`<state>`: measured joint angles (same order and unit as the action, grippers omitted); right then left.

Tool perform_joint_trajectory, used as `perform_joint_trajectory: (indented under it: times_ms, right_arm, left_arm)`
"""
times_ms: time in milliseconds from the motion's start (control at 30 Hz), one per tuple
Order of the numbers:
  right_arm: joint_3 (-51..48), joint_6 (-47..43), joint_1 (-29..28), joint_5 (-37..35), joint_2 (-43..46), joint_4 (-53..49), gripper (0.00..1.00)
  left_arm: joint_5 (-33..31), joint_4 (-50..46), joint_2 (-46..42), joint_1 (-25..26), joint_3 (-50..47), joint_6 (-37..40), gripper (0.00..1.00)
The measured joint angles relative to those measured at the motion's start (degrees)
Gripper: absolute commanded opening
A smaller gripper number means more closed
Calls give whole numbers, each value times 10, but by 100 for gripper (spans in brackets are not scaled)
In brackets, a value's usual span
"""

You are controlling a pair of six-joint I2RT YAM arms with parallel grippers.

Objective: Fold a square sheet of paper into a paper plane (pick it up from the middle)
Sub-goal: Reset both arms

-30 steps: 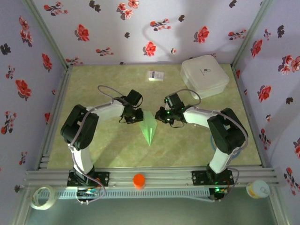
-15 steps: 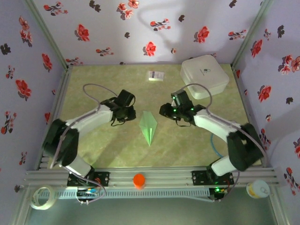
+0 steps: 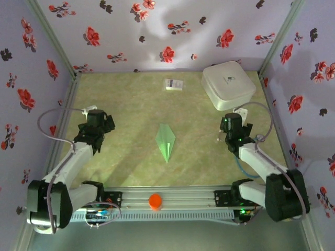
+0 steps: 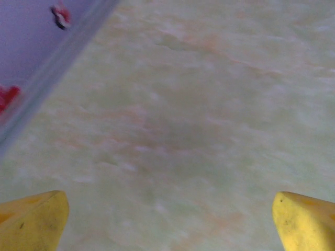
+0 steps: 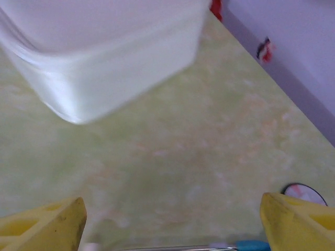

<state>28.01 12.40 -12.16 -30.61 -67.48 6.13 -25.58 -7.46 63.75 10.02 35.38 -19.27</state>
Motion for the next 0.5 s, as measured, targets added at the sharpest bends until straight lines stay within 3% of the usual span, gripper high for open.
perform_joint_trajectory:
  times_ms: [233,500]
  right_arm:
    - [-17,-61,40,69,-106,185,87]
    - [-76,-94,86,172,-210,414,88]
  left_arm:
    - [-3,160,90,-47,-51,99,100]
    - [84,376,170,-89,-98,137,100]
